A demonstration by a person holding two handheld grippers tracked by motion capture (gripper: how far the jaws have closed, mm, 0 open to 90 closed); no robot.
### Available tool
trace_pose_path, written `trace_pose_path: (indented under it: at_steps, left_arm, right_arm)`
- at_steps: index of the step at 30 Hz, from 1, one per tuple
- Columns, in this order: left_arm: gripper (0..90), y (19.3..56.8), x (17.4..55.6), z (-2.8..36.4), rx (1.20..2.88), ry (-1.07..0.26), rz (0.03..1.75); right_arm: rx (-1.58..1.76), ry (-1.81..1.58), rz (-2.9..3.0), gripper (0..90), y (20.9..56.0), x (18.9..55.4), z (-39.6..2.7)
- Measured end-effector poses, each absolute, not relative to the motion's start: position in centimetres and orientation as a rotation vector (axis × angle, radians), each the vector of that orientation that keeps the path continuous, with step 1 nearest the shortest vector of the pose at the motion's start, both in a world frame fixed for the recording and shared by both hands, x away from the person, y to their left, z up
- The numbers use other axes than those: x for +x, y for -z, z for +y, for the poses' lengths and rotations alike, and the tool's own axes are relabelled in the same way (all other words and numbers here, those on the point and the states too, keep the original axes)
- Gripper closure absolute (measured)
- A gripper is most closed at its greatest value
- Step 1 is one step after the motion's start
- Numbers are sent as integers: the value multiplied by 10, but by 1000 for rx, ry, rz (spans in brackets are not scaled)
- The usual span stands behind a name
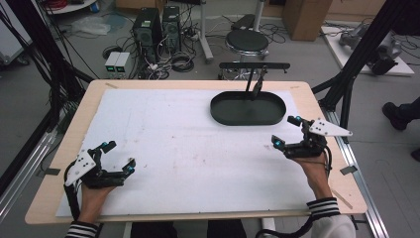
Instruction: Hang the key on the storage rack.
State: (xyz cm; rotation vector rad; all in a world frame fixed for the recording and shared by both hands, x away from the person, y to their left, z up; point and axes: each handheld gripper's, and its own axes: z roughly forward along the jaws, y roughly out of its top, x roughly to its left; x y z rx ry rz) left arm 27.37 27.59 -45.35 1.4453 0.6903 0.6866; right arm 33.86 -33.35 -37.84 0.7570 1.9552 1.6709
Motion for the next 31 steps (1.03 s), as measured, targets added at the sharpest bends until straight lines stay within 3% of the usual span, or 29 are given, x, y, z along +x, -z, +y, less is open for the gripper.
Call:
trace_pose_path:
  at_steps: [5, 18, 31]
  left_arm:
    - [17, 454, 273, 276, 1449, -692, 683]
    - [17, 454, 273, 275, 1449, -695, 684]
    - [17, 454, 272, 276, 1438, -707, 680]
  right_arm:
    - [786, -1702, 1922, 4, 409, 328, -339]
    - [834, -1741, 1899, 3, 447, 322, -332]
    - [765, -1708, 1876, 4, 450, 316, -327]
